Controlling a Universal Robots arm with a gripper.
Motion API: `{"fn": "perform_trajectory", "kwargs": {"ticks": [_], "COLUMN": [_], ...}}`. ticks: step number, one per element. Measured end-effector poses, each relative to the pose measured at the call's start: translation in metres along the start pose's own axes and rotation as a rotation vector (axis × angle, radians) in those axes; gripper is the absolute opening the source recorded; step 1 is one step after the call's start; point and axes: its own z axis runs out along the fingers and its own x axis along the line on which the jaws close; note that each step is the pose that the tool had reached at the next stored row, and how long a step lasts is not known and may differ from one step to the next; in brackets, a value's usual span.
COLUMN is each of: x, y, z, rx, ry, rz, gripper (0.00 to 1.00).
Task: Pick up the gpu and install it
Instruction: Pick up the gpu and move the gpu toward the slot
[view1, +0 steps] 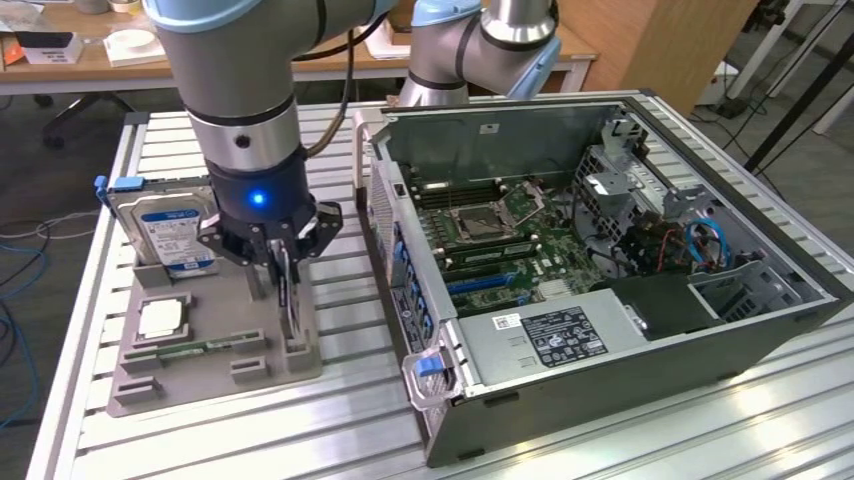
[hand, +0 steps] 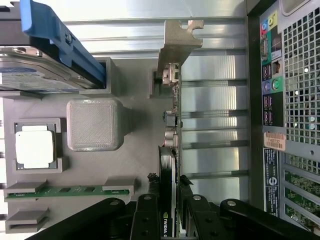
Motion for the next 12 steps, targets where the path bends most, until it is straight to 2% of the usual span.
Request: {"fn": "perform_trajectory", "kwargs": {"ticks": [8,12], "x": [0.0,0.0], "y": [0.0004,0.0005], "z": [-0.0098,-0.0116], "rx": [0.0001,-0.0001], "ry": [0.0,-0.0002], "rz": [0.0,0.0], "gripper": [0.26,0.26]}}
